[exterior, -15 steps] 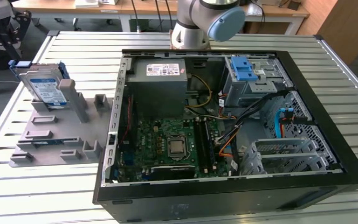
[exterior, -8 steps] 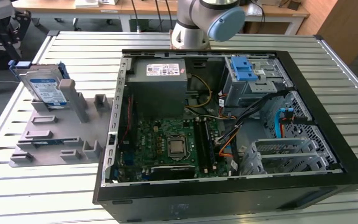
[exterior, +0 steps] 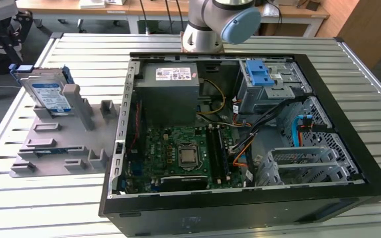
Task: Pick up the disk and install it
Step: 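Pick up the disk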
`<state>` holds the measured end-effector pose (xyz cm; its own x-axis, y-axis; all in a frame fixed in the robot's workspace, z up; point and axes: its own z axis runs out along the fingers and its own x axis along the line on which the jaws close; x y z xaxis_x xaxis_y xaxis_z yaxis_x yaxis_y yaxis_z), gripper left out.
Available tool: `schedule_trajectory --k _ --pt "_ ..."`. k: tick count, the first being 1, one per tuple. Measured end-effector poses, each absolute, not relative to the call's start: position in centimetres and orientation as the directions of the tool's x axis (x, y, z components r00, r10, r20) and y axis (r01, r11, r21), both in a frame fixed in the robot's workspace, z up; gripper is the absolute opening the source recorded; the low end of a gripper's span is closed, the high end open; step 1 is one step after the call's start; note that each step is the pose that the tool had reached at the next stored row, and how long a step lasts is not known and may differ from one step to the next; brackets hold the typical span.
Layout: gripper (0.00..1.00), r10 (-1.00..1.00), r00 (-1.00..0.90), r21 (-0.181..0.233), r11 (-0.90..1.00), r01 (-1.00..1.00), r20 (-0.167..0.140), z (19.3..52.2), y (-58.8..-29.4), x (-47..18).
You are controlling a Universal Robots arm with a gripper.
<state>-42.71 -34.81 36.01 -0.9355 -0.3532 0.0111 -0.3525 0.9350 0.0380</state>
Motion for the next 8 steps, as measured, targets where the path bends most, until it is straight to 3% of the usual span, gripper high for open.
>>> schedule_trajectory --k 8 --pt "0.11 -0.406 -0.914 0.038 0.913 -0.405 0.011 36.0 -34.82 -42.76"
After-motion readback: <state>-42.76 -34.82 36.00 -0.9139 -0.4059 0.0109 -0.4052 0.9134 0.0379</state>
